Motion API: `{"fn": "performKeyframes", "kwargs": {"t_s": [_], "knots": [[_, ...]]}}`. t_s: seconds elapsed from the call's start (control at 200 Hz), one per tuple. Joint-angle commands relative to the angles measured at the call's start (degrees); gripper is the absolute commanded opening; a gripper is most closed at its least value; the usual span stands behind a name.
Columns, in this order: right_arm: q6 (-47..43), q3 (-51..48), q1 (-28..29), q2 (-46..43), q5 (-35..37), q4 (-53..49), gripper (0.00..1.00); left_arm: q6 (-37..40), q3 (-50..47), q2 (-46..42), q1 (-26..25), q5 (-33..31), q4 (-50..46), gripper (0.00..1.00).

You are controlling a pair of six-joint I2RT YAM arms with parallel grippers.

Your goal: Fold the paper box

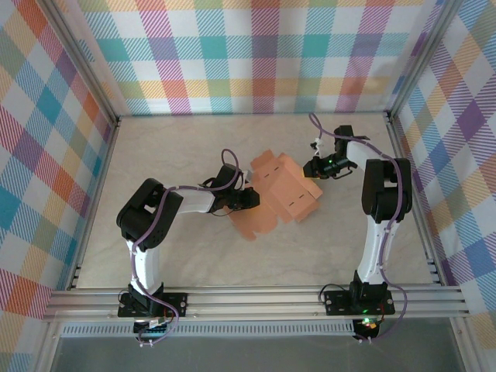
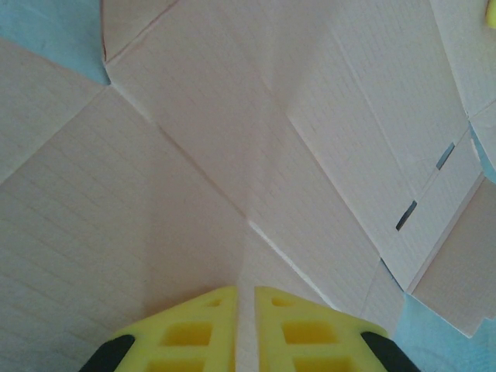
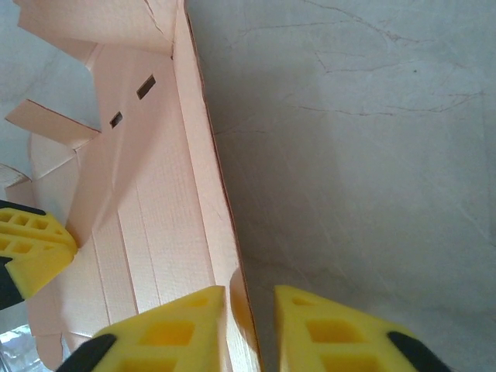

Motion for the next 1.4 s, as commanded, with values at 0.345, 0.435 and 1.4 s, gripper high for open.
{"fn": "performKeyframes", "kwargs": {"t_s": [0.345, 0.435, 1.4], "knots": [[-1.3, -4.0, -0.3, -5.6, -3.8, 1.5, 0.15, 0.6, -0.8, 1.8, 0.7, -0.4, -4.3, 0.14], [-1.6, -4.5, -0.2, -5.6, -3.1, 1.7, 0.18, 0.5, -0.9, 1.8, 0.7, -0.4, -4.2, 0.14], [-4.0, -14.3, 3.1, -18.0, 14.3, 12.6, 0.00, 0.7, -5.1, -10.5, 0.7, -1.7, -4.0, 0.60]]}}
